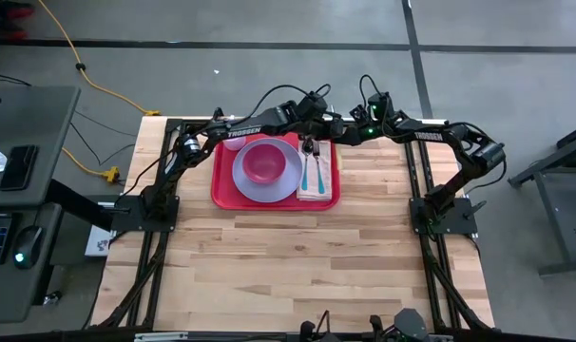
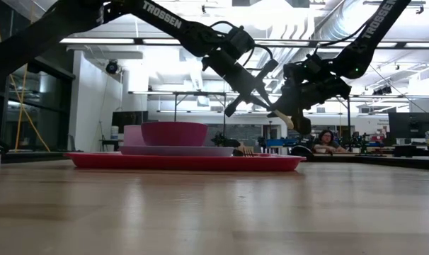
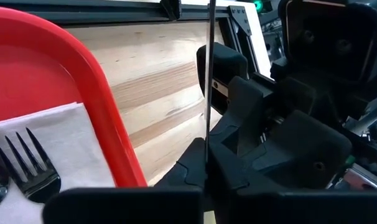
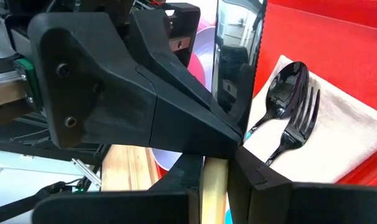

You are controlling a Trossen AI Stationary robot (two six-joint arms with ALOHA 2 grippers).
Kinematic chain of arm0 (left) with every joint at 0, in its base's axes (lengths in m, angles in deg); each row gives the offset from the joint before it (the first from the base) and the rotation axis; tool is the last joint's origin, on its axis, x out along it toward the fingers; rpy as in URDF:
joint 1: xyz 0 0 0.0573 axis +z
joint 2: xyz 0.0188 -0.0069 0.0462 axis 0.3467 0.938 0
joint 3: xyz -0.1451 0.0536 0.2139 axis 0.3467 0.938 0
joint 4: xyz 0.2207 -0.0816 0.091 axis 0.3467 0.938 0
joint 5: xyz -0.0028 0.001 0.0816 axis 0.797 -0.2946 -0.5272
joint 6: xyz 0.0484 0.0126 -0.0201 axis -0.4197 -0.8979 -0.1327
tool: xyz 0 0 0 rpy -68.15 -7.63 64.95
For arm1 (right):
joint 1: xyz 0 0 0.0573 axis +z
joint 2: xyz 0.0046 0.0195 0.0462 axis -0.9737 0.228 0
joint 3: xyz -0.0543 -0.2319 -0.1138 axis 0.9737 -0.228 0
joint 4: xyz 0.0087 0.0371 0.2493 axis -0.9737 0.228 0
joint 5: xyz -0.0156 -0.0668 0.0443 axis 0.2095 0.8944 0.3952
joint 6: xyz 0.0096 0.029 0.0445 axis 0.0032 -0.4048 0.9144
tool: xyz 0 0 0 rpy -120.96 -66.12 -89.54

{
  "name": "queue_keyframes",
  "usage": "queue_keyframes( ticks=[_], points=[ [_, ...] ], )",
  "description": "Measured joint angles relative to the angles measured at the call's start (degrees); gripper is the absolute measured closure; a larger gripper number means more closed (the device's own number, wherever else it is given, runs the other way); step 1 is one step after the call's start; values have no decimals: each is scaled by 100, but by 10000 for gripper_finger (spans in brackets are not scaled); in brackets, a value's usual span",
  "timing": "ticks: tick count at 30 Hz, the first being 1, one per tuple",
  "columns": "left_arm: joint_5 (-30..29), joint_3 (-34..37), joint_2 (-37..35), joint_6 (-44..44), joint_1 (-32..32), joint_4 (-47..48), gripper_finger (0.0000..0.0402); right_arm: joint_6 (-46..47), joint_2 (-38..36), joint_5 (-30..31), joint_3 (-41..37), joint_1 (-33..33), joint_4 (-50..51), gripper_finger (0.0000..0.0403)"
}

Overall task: Set up tray
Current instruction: Put the yellow knife on the brown napkin

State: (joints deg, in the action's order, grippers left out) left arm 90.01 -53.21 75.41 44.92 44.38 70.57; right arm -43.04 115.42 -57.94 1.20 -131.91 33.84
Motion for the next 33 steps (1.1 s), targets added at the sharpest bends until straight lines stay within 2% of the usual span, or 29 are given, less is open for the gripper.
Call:
queue_keyframes(
  ticks=[11, 17, 27, 33],
  points=[
    [-184, 0, 0, 82, 3, 4, 257, 9, 0, -2, 0, -7, 4, 383],
    [-42, 0, 0, 171, 107, -38, 215, 11, 0, 15, 0, -7, -2, 383],
    [141, 0, 0, 207, 214, -276, 190, 106, 0, 170, 0, -7, 2, 383],
    [599, 0, -4, 209, 355, -597, 190, 150, 0, 249, 4, -8, 30, 383]
  ],
)
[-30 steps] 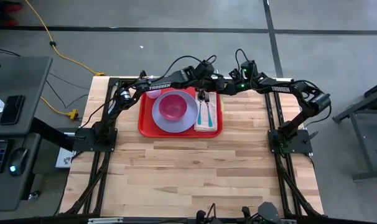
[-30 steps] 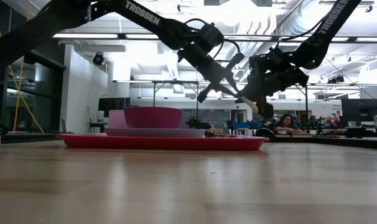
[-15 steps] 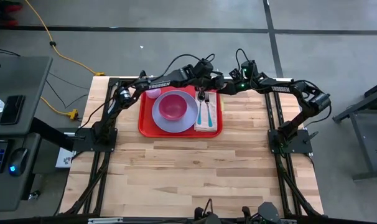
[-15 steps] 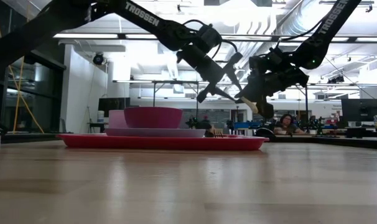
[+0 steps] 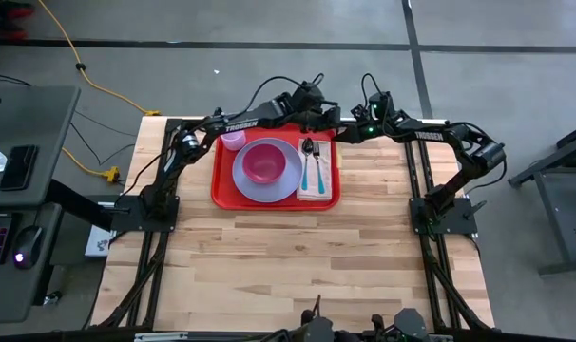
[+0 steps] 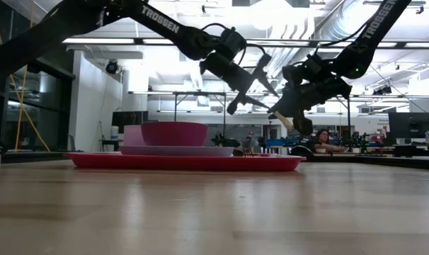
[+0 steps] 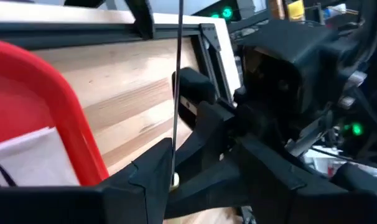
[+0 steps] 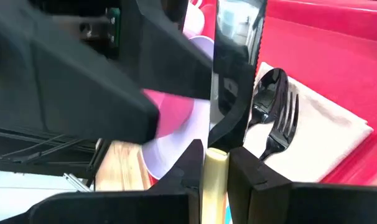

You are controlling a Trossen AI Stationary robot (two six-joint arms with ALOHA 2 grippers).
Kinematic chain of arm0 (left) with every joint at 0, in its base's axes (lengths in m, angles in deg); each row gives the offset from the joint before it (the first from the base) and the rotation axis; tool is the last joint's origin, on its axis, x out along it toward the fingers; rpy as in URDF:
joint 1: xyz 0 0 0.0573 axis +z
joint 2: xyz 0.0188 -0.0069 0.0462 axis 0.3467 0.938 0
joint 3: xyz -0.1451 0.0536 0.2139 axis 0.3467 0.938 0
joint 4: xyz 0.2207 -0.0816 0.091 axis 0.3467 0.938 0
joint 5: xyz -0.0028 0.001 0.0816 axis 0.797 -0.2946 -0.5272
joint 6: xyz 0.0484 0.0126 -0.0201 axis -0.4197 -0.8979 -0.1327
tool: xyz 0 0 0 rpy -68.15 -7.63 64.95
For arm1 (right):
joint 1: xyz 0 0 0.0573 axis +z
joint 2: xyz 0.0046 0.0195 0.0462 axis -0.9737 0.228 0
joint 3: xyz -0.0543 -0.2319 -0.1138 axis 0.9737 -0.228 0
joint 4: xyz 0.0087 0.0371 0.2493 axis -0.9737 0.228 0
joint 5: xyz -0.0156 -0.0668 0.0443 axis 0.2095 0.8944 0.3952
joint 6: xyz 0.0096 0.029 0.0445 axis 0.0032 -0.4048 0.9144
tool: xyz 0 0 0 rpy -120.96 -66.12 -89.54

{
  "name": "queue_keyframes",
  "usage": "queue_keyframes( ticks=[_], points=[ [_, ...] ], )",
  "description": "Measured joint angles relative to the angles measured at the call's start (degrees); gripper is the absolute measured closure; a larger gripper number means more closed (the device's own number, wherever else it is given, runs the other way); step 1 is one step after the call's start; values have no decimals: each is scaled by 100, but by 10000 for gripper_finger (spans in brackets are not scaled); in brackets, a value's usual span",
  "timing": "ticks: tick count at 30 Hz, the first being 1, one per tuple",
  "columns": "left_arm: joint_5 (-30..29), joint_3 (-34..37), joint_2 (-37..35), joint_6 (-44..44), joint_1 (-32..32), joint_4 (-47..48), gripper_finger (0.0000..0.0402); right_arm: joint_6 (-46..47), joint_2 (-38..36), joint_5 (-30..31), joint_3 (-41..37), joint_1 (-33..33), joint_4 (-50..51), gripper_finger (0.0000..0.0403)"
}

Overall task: Set up tray
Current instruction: Put the yellow knife on the brown napkin

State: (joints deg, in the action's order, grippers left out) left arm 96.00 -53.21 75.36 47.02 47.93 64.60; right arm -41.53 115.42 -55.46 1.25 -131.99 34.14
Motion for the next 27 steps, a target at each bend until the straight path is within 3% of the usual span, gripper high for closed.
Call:
queue_keyframes(
  ticks=[8, 18, 27],
  points=[
    [298, -189, 0, -251, 202, 207, 190, 126, 4, 163, 0, 1, 50, 383],
    [260, -692, -2, -878, 529, 1366, 190, 436, 4, 306, 0, 70, 25, 383],
    [198, -1403, -7, -1699, 914, 2740, 190, 798, 4, 684, 0, 661, 579, 383]
  ],
)
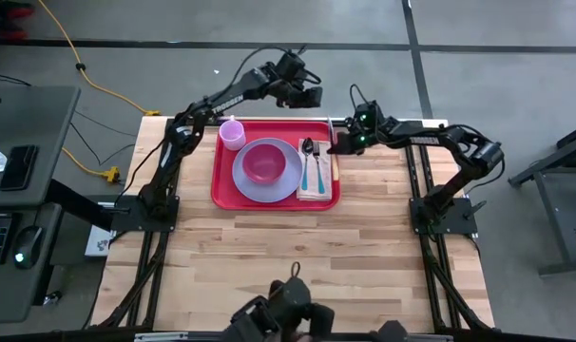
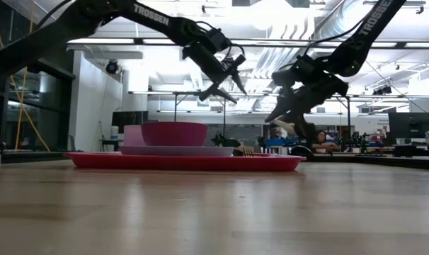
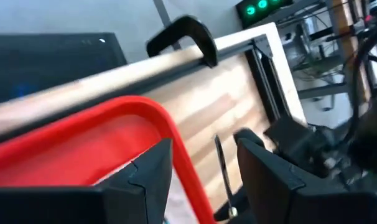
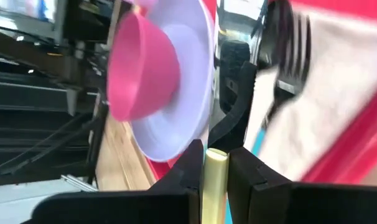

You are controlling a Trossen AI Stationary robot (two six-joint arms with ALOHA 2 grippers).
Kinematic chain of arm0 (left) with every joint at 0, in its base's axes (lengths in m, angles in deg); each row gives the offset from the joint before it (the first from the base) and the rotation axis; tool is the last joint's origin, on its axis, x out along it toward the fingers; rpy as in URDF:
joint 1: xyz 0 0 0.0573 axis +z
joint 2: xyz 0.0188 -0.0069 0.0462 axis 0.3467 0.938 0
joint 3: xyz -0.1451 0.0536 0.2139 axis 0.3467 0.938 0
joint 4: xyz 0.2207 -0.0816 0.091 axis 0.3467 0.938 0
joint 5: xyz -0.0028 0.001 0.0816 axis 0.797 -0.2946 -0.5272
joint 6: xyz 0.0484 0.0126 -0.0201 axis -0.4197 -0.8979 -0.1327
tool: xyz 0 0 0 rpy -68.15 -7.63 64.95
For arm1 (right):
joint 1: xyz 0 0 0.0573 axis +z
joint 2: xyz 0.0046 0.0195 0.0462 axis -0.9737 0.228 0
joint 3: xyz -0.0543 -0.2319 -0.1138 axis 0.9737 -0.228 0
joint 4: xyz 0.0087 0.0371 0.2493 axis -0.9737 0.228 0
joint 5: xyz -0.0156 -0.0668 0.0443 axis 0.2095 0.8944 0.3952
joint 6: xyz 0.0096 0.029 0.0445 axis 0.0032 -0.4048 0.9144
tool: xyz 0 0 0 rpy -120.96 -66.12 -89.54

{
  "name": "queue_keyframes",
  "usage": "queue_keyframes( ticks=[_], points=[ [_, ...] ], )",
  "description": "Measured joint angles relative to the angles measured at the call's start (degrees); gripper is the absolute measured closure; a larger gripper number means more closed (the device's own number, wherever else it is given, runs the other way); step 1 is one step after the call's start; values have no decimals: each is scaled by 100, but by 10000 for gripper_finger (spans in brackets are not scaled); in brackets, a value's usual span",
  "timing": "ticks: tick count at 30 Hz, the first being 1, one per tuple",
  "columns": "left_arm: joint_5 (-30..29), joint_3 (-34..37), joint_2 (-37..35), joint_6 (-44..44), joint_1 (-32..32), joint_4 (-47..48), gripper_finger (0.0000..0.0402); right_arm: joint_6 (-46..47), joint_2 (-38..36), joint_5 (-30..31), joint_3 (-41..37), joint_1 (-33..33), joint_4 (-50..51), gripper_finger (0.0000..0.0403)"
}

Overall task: Set up tray
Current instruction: Put the yellow knife on the brown napkin

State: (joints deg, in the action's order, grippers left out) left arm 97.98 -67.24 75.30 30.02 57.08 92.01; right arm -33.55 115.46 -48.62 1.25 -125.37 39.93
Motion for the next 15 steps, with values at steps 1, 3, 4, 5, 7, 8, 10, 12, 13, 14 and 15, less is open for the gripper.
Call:
queue_keyframes(
  ticks=[1, 3, 4, 5, 7, 8, 10, 12, 13, 14, 15],
  points=[
    [-4, -80, 0, -102, 45, 123, 190, 77, 0, 73, -2, 53, 104, 383],
    [-62, -196, -4, -280, 135, 315, 190, 234, 0, 216, -4, 127, 192, 383],
    [-99, -256, -4, -349, 178, 452, 190, 331, 0, 280, -4, 164, 188, 383],
    [-123, -332, -2, -437, 218, 596, 190, 461, 0, 325, -4, 201, 176, 383],
    [-185, -490, -2, -652, 294, 808, 190, 708, 0, 426, -4, 317, 175, 382],
    [-235, -561, -4, -764, 322, 873, 190, 787, 0, 502, -4, 397, 190, 382],
    [-323, -638, -17, -968, 387, 1114, 190, 885, 0, 702, -4, 550, 246, 383],
    [-375, -576, -94, -1106, 458, 1222, 190, 1005, 0, 977, -4, 718, 316, 383],
    [-401, -573, -135, -1175, 465, 1313, 190, 1072, 0, 1102, -4, 799, 341, 383],
    [-444, -590, -182, -1253, 494, 1392, 190, 1135, 0, 1213, -4, 872, 359, 383],
    [-497, -592, -239, -1339, 516, 1461, 190, 1210, 0, 1339, -4, 938, 362, 383]
  ],
)
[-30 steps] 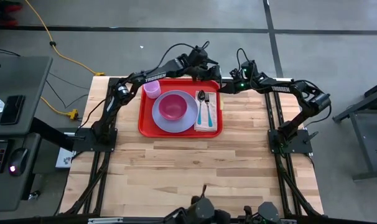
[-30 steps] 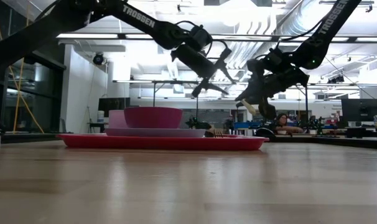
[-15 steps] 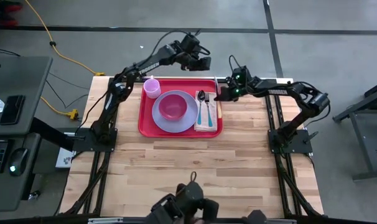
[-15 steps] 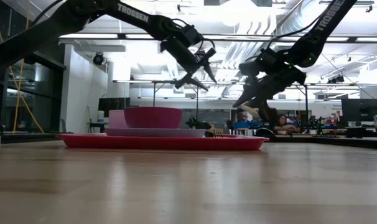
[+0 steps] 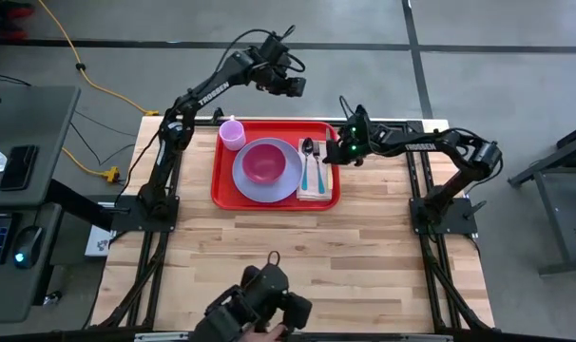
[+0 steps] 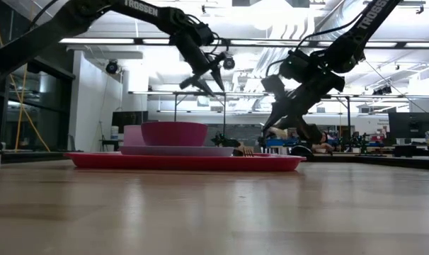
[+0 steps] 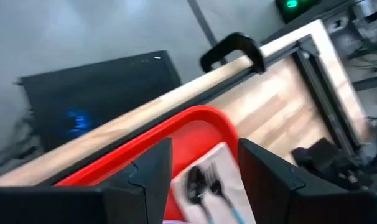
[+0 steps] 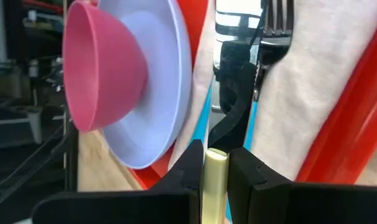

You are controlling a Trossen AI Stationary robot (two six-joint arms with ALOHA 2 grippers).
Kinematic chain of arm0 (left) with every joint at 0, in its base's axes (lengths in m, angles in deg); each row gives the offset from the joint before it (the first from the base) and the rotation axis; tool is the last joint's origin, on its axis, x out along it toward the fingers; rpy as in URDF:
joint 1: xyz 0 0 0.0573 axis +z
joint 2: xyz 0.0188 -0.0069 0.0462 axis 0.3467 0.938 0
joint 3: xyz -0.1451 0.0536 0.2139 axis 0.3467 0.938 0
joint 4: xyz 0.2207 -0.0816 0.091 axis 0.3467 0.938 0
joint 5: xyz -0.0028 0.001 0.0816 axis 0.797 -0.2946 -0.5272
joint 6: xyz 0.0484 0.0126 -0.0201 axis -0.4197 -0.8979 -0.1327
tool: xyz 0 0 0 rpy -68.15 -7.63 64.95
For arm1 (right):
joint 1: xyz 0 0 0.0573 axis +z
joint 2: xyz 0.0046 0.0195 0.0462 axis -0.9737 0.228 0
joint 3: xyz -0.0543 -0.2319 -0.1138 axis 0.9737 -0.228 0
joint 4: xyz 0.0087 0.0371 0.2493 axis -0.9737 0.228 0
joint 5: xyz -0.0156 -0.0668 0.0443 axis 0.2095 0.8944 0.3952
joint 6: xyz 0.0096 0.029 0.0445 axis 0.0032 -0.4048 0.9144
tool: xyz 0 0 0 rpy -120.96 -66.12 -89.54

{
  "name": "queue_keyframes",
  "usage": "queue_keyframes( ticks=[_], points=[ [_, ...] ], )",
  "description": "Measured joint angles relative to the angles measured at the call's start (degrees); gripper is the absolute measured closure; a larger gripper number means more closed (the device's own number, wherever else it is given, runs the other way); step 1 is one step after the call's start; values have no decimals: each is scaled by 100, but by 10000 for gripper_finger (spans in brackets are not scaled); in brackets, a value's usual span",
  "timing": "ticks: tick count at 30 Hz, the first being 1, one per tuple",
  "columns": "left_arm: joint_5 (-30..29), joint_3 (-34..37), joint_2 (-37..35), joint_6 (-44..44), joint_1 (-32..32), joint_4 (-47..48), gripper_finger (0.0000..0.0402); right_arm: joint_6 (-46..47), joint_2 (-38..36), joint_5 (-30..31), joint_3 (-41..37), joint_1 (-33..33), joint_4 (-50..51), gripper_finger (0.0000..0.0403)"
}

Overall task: Set up tray
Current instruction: Put the yellow knife on the brown napkin

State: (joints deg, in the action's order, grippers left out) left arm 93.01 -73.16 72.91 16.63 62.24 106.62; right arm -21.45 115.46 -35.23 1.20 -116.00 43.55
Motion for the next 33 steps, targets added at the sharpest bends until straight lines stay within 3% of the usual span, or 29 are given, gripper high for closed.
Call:
queue_keyframes(
  ticks=[15, 33],
  points=[
    [-641, -2, -607, -724, 81, 281, 190, 409, 9, 1097, 0, 490, 419, 383],
    [-661, -31, -736, -867, 85, 312, 190, 562, 584, 966, 0, 445, -23, 382]
  ],
)
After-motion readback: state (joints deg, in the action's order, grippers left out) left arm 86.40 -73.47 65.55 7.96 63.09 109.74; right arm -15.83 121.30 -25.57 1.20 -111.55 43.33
